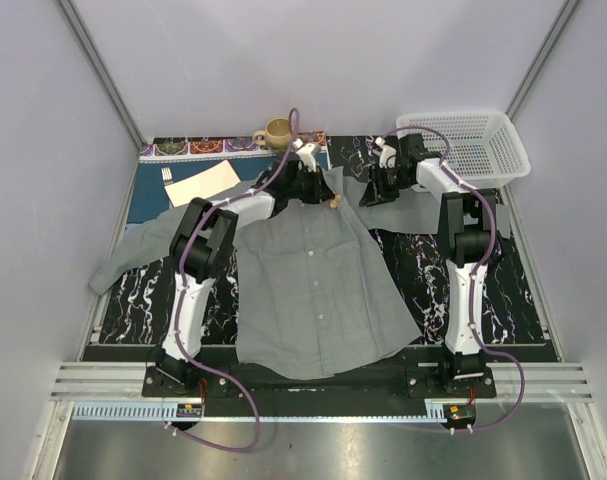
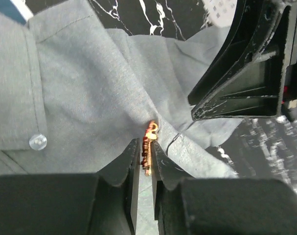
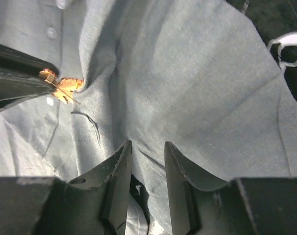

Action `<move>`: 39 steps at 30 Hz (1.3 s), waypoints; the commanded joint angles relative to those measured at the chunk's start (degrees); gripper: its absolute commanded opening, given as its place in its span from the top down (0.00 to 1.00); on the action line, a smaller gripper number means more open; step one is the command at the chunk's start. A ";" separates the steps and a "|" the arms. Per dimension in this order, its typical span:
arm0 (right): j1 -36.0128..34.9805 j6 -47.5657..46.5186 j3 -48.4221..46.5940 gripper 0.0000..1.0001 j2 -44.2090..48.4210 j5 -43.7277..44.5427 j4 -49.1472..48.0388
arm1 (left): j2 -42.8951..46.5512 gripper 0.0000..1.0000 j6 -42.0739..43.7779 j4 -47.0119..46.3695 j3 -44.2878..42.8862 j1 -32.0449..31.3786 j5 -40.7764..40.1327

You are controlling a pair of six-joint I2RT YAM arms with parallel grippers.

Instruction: Pin the brooch onto the clothing

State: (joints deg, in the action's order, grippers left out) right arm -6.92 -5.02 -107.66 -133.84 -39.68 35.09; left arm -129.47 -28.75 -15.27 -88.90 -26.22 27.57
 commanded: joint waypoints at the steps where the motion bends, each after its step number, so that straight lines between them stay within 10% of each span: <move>1: 0.94 -5.00 -2.38 0.62 4.64 7.16 6.56 | 3.17 0.84 26.35 21.22 -9.07 -4.62 -11.72; 11: 1.73 -10.80 -2.91 0.62 3.15 14.36 10.52 | 6.15 0.91 39.66 22.49 -6.38 -8.59 -11.59; 20: 1.73 -17.39 0.43 0.64 3.32 21.92 10.70 | 11.70 0.53 21.29 5.77 2.86 -2.26 2.93; 30: 1.91 -18.62 2.01 0.63 4.64 24.21 8.94 | 1.51 0.61 24.97 34.49 -15.66 0.38 -7.87; 39: 1.82 -20.91 3.59 0.63 5.26 27.28 8.15 | 0.36 0.72 28.31 48.22 -14.02 1.34 -14.82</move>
State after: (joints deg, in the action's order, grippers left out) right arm -5.23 -23.44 -105.23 -130.78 -16.69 43.66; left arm -129.16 -2.39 25.36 -103.42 -25.65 17.50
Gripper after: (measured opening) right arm 0.371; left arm 0.293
